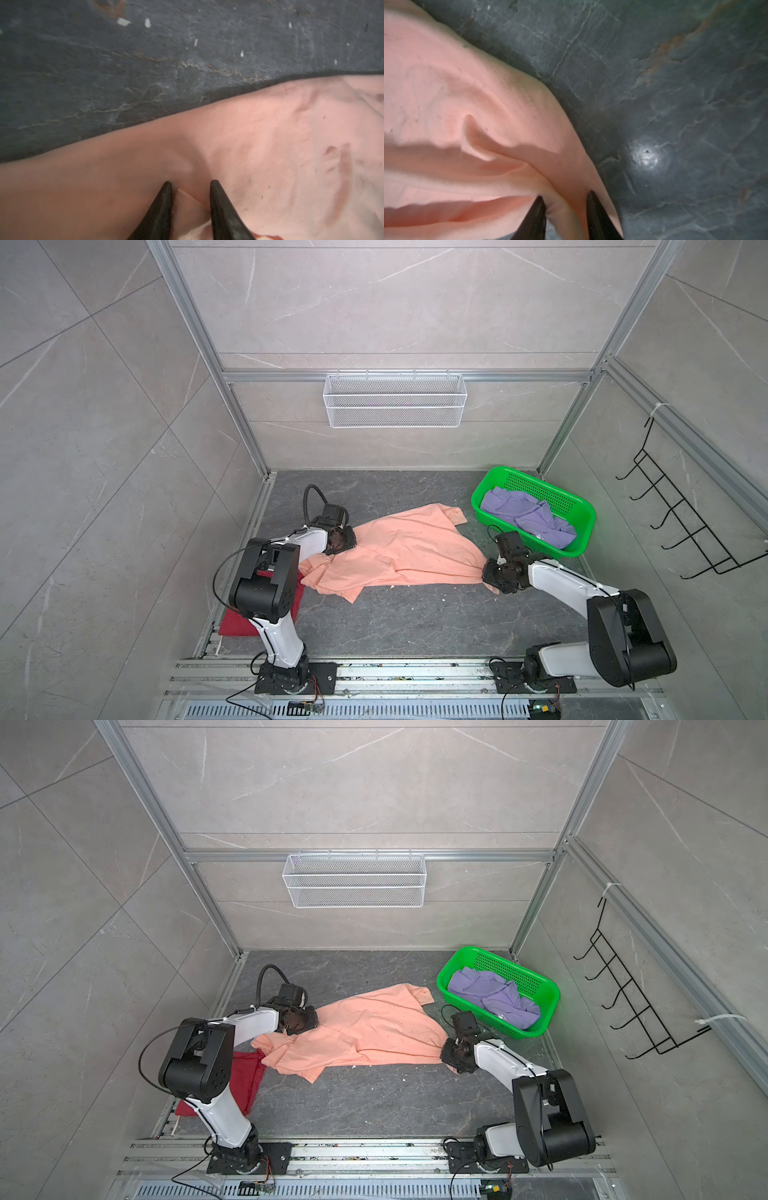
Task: Fold and stack the t-shirts
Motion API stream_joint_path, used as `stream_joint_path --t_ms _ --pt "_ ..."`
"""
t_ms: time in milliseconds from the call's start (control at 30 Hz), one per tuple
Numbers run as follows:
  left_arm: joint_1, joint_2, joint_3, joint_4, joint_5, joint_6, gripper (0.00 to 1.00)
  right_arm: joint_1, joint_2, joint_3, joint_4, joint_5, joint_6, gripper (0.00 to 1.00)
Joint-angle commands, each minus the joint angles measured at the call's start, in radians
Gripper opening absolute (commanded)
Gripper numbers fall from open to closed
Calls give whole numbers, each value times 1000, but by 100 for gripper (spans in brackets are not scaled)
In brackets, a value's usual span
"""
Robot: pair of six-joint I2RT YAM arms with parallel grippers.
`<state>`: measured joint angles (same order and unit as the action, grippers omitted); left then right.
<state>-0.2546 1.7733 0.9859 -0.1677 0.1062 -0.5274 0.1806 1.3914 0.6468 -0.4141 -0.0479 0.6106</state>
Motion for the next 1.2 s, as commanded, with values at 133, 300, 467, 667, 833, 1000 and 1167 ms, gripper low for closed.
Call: stream_joint_path --t_ms 133,300,467,667,833,1000,1167 --pt "-3 -94 -16 31 112 -40 22 -7 -3 -18 -32 24 11 35" --pt "-4 -140 -31 27 101 -36 9 -6 1 -21 -26 22 12 35" --pt "-3 -162 -42 20 89 -30 0 -7 -3 -21 -28 21 11 35" --pt "-4 -208 -34 -22 36 -4 0 -13 -69 0 -75 39 14 57" --pt "-2 -283 -25 -61 -82 26 0 -23 -138 24 -179 74 53 62" --pt "0 -328 -12 -68 -143 48 0 -24 -221 -21 -207 31 99 62" --pt "2 -349 -10 -88 -234 55 0 -24 -304 -75 -207 0 183 62"
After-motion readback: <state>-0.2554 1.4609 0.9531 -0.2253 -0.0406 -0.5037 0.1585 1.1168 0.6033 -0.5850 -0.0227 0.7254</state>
